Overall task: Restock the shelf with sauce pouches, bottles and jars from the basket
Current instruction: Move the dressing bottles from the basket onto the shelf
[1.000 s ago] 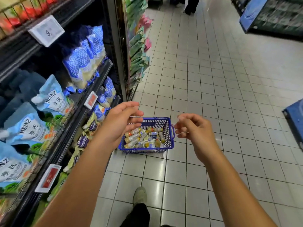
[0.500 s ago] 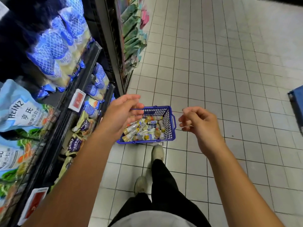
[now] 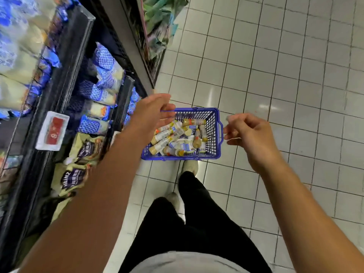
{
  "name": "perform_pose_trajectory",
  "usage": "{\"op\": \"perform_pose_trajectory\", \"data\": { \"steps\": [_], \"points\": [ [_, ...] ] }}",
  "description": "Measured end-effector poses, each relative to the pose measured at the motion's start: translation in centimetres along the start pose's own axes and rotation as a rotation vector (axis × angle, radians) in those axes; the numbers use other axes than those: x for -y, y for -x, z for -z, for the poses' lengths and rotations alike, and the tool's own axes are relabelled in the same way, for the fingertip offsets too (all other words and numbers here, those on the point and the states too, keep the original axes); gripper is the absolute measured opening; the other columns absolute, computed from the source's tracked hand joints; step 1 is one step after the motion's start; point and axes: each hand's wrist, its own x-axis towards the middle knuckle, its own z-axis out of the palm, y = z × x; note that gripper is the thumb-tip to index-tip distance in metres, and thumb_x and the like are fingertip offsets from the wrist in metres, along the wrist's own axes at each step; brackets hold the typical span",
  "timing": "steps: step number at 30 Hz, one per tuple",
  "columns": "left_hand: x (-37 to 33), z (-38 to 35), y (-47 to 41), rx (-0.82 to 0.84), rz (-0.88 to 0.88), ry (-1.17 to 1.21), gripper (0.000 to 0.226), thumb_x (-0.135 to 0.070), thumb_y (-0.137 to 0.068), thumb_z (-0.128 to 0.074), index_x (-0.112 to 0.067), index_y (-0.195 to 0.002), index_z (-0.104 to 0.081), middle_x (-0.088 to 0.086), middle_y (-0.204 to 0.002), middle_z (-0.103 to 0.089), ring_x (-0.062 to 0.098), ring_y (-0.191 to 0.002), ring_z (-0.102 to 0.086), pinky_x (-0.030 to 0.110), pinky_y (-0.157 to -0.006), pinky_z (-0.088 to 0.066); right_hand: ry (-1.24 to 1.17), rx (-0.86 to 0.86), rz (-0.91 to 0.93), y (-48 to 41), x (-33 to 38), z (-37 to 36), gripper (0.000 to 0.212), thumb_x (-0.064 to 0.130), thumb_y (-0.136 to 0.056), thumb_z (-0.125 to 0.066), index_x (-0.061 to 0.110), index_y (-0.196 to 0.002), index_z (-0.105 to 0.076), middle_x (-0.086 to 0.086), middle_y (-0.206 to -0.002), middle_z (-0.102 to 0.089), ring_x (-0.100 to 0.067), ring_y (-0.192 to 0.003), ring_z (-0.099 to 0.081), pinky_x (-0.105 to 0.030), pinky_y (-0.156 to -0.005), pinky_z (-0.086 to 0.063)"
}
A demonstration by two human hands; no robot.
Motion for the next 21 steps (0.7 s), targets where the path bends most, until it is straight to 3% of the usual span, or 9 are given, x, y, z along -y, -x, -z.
{"op": "perform_pose_trajectory", "data": {
  "steps": [4,8,12,18,21],
  "points": [
    [2.4,-0.5,-6.1,-0.029,0.09,0.033,0.005,-0.023,-0.096,-0.06,-0.02,-0.093,-0.063,-0.004,-0.067,-0.071,0.008,-0.056,-0.066,0.025,-0.058,-0.056,0.075,0.049,-0.072,-5.7,-2.9,-0.6,0.013,0.012,-0.094,-0.061,0.003,-0.095,-0.07,0.001,-0.069,-0.071,-0.006,-0.059,-0.067,-0.018,-0.053,-0.052],
    [6.0,0.1,-11.0,-0.043,0.183,0.009,0.007,-0.022,-0.097,-0.058,-0.02,-0.094,-0.064,-0.005,-0.066,-0.07,0.008,-0.055,-0.066,0.024,-0.056,-0.055,0.155,0.105,-0.167,-10.5,-7.1,-1.7,0.015,0.015,-0.096,-0.058,0.004,-0.097,-0.068,-0.004,-0.075,-0.073,-0.012,-0.064,-0.067,-0.029,-0.062,-0.058],
    [11.1,2.2,-16.3,-0.106,0.298,-0.04,0.011,-0.024,-0.097,-0.059,-0.015,-0.099,-0.065,0.0,-0.071,-0.07,0.012,-0.059,-0.066,0.022,-0.055,-0.054,0.169,0.1,-0.252,-15.4,-12.7,-2.9,0.012,0.015,-0.095,-0.061,0.007,-0.092,-0.069,0.002,-0.069,-0.073,-0.009,-0.058,-0.068,-0.022,-0.055,-0.055],
    [21.1,7.0,-25.3,-0.192,0.449,-0.318,0.013,-0.03,-0.095,-0.056,-0.022,-0.088,-0.063,-0.005,-0.059,-0.066,0.01,-0.054,-0.061,0.019,-0.048,-0.05,0.219,0.071,-0.425,-23.7,-24.9,-5.4,0.01,0.011,-0.093,-0.06,0.004,-0.097,-0.065,-0.006,-0.07,-0.066,-0.013,-0.05,-0.059,-0.027,-0.055,-0.053],
    [26.5,9.0,-29.8,-0.202,0.473,-0.518,0.011,-0.028,-0.094,-0.056,-0.022,-0.085,-0.061,0.001,-0.075,-0.063,0.017,-0.069,-0.06,0.027,-0.062,-0.054,0.264,0.081,-0.54,-27.7,-31.6,-7.1,0.006,0.01,-0.095,-0.059,0.005,-0.092,-0.061,-0.011,-0.071,-0.058,-0.018,-0.052,-0.053,-0.025,-0.05,-0.046]
  ]
}}
